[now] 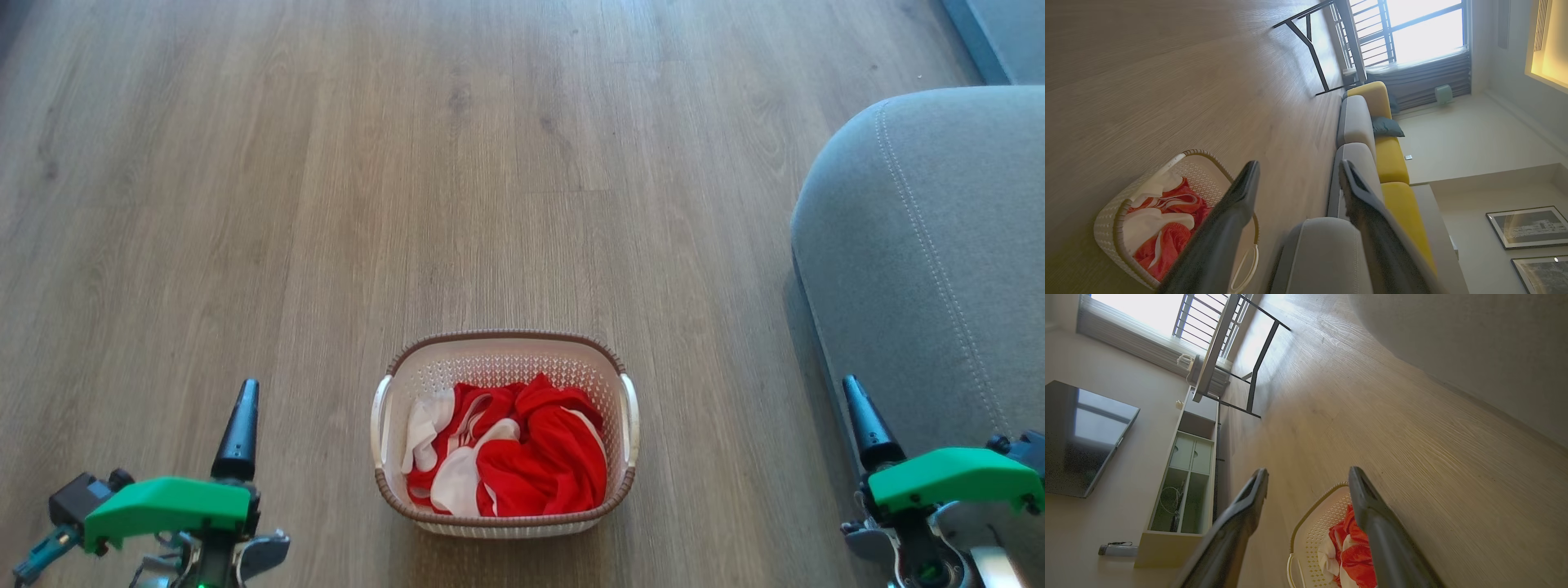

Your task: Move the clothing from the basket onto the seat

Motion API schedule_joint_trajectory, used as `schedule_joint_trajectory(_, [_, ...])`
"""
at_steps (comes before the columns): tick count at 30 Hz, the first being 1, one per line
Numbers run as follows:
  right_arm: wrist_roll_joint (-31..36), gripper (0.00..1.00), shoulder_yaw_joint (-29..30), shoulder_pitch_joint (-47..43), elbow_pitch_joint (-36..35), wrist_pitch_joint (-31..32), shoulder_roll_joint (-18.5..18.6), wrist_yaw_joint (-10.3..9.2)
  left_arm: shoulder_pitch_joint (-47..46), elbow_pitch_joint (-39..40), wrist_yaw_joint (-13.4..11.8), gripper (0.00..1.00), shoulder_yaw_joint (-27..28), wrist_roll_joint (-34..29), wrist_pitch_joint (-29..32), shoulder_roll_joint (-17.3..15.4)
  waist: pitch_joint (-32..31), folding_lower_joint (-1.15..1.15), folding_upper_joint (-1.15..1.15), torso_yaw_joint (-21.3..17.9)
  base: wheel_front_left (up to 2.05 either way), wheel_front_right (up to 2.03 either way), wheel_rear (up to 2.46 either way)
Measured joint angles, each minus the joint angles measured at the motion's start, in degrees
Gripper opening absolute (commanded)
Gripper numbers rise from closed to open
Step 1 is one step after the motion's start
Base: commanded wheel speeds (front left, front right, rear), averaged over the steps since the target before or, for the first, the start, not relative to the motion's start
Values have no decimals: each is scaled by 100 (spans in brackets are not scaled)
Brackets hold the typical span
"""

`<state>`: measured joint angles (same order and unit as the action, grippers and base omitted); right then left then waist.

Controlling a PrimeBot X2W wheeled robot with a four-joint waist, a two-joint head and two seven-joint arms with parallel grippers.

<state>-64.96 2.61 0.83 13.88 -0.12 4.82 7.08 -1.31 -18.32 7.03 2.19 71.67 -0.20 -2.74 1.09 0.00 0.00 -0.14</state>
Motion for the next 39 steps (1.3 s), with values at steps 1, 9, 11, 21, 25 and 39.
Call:
schedule_joint_trajectory(1, [0,100,0,0,0,0,0,0,0,0,0,100,0,0,0,0,0,0,0,0,0,0,0])
schedule_joint_trajectory(9, [671,100,-212,13,-86,-135,188,0,-1,90,1,100,24,-825,-140,1,0,0,0,-24,0,0,0])
schedule_joint_trajectory(11, [818,100,-278,19,-99,-176,253,0,-1,111,1,100,25,-1007,-147,1,4,0,0,-32,0,0,0])
schedule_joint_trajectory(21, [1518,100,-513,155,-188,-310,494,0,-15,232,2,100,30,-1811,-319,2,41,0,0,-38,0,0,0])
schedule_joint_trajectory(25, [1800,100,-628,157,-204,-399,561,0,-19,258,3,100,29,-2081,-399,2,57,0,0,-29,0,0,0])
schedule_joint_trajectory(39, [2682,100,-893,247,-253,-614,730,0,-25,337,4,100,-15,-3041,-594,-44,73,0,0,-10,0,0,0])
